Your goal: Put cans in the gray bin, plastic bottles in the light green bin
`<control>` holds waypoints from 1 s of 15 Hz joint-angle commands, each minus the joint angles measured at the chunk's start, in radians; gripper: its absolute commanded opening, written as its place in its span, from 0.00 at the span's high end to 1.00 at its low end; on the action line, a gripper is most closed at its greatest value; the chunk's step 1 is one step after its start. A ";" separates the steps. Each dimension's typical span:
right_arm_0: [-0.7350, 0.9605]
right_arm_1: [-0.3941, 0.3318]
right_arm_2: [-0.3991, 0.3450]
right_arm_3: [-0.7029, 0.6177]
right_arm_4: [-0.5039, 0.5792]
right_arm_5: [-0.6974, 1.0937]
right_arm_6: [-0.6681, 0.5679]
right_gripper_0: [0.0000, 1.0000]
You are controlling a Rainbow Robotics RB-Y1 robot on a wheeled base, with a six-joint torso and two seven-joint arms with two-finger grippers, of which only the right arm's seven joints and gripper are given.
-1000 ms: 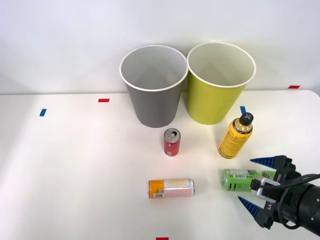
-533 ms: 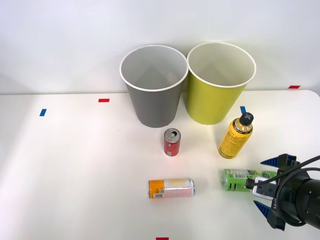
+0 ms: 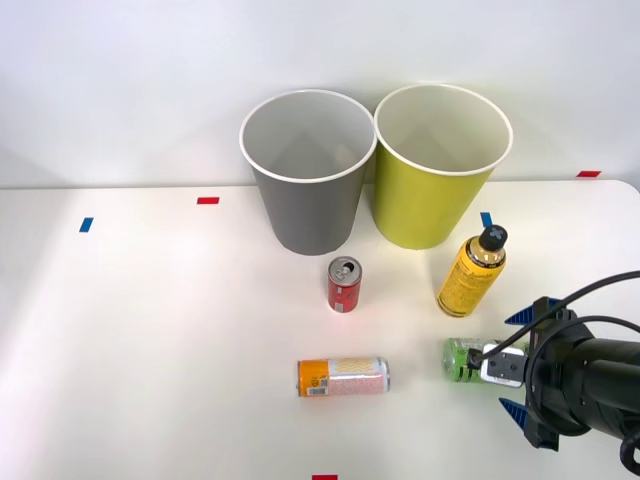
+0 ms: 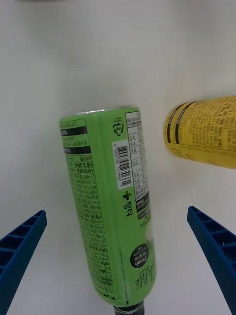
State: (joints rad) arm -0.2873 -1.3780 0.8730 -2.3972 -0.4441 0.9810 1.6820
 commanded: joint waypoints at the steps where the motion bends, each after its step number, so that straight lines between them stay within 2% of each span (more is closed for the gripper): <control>1: -0.059 0.004 0.031 0.012 -0.077 0.025 0.024 0.00; 4: -0.092 0.036 0.034 0.013 -0.130 0.088 0.054 0.00; 7: -0.121 0.112 0.034 0.062 -0.130 0.136 0.081 0.00; 11: -0.138 0.165 0.035 0.136 -0.131 0.139 0.119 0.00; 15: -0.150 0.215 0.072 0.168 -0.111 0.160 0.142 0.00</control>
State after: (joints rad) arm -0.4318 -1.1743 0.9311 -2.2309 -0.5647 1.1365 1.8199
